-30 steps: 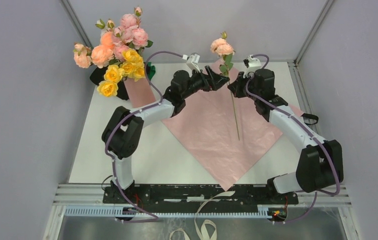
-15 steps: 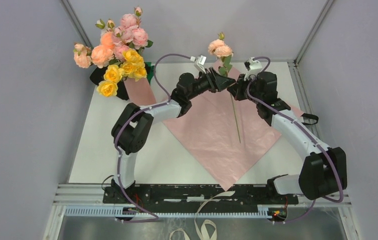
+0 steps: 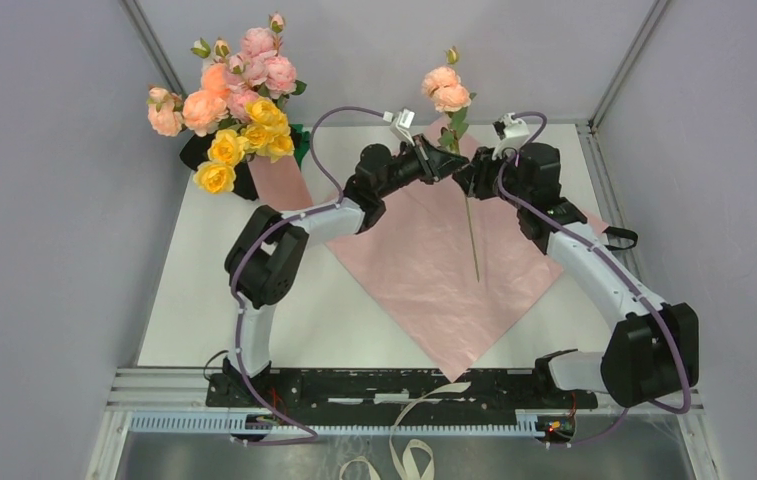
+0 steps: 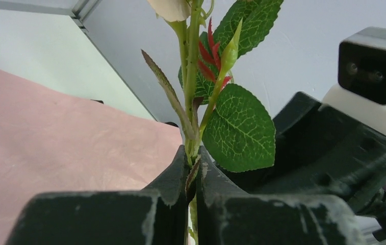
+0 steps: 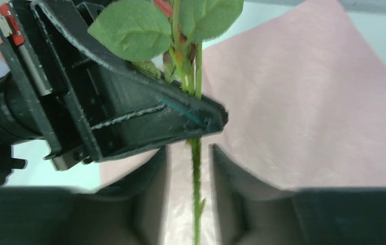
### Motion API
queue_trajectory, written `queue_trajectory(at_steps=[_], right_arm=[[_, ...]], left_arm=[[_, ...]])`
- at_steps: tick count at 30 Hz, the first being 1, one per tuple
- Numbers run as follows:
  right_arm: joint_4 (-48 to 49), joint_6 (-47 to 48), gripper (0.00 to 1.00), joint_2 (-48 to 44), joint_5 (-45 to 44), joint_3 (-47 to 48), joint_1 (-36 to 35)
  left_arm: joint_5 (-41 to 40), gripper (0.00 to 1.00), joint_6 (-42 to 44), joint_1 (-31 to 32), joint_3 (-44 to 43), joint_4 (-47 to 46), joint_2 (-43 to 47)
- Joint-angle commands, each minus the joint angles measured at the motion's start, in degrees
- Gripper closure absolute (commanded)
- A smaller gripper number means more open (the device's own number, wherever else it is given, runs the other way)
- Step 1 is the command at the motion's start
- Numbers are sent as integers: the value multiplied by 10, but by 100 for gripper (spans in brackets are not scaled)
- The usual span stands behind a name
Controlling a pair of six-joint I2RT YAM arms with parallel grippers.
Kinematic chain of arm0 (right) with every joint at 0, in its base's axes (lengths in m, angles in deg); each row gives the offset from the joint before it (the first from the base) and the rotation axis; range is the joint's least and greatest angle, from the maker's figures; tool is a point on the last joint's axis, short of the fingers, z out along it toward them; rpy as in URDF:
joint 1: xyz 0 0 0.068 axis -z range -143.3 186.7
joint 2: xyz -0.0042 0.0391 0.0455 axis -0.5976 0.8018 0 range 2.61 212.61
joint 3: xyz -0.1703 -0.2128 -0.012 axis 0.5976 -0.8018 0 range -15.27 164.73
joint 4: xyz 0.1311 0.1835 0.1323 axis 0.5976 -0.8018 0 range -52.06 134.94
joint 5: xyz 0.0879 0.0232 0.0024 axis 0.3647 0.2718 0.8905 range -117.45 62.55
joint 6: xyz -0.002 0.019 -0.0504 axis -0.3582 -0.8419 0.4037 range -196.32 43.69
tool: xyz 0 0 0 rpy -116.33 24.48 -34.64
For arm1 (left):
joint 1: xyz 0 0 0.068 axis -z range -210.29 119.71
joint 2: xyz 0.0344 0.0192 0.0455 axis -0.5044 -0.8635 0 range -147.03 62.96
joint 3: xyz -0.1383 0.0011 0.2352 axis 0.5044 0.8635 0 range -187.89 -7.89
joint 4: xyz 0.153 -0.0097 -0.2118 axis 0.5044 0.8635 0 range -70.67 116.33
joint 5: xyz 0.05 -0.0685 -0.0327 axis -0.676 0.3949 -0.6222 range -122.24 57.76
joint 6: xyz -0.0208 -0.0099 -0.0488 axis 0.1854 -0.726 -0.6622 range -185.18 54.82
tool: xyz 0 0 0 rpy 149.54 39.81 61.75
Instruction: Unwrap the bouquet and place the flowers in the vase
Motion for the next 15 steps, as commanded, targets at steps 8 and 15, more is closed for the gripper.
queue_trajectory(at_steps=[8, 15], right_arm=[[8, 8, 9, -137, -82, -32, -4], [14, 24, 6, -179, -148, -95, -2]], left_arm=[[-85, 98, 284, 2, -220, 360, 73], [-252, 98, 475, -12, -382, 557, 117]])
